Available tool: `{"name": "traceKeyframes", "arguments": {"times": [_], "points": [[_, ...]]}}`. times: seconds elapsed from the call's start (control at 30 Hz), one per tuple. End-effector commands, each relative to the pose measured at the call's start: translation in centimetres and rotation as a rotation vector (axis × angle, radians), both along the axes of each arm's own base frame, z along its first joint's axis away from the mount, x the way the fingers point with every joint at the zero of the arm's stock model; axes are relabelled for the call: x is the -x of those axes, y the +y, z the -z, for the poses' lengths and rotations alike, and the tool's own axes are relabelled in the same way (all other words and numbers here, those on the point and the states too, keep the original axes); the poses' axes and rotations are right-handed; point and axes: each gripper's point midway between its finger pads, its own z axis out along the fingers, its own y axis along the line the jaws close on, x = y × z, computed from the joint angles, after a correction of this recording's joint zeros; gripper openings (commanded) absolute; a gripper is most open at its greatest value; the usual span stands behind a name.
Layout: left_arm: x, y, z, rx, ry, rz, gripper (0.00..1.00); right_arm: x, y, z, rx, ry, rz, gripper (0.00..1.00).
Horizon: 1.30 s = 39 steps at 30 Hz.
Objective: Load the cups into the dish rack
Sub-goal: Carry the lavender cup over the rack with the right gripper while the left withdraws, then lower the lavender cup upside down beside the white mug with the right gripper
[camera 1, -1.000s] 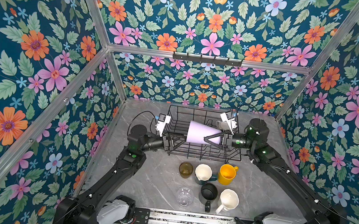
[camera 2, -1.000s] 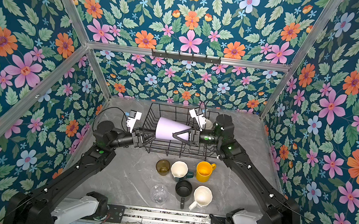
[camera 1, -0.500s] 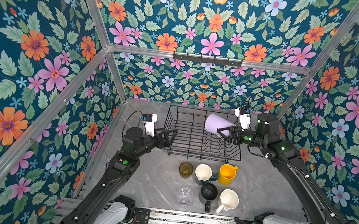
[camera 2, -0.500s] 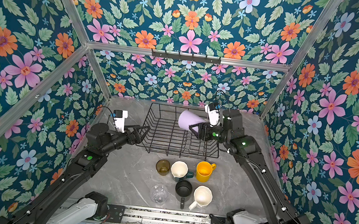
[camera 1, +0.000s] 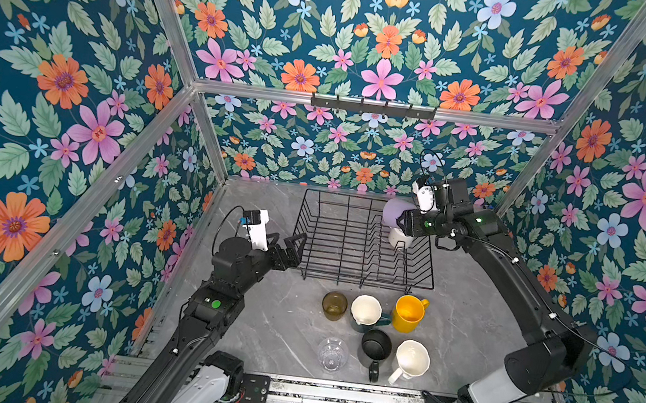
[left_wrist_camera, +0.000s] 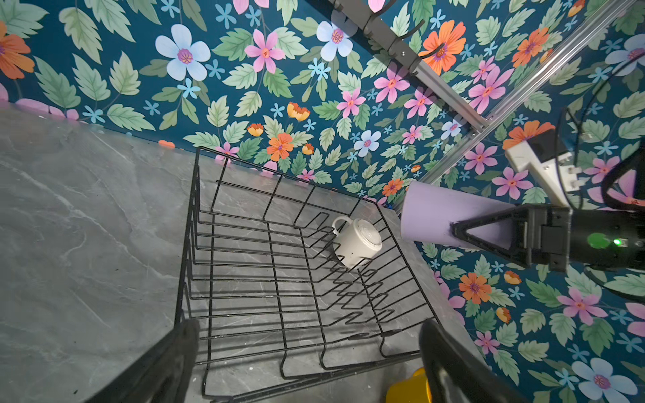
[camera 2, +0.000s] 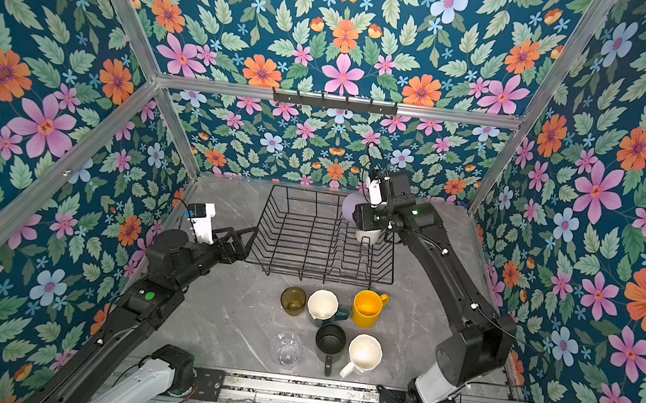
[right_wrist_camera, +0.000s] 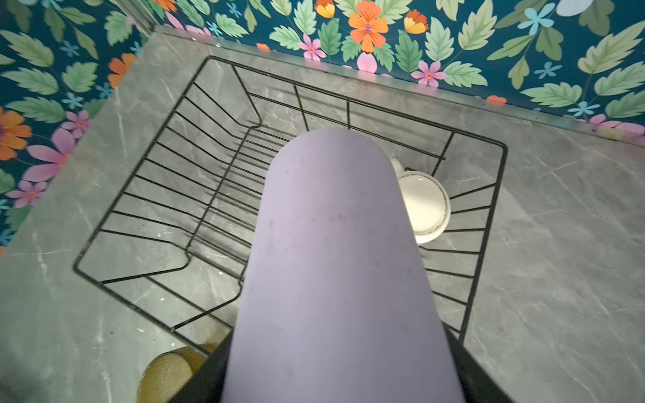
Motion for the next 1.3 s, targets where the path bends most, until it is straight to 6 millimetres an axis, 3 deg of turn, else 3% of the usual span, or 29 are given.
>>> {"name": "traceKeyframes", "arguments": {"times": [0.0,0.73,1.27], "points": [[0.0,0.7,0.2,-0.023,-0.005,-0.035,1.0,-1.1,-0.5,1.5,0.084,0.028,0.005,0.0],[0.7,1.8,0.7,-0.045,0.005,-0.079,1.0,-6.3,2.6,8.3,0.322,0.156,-0.07,0.0],[0.9,2.2,0.9,-0.053,0.01,-0.093,1.0,-8.5,4.1,13.1,0.387,0.237,-0.123,0.0]]}}
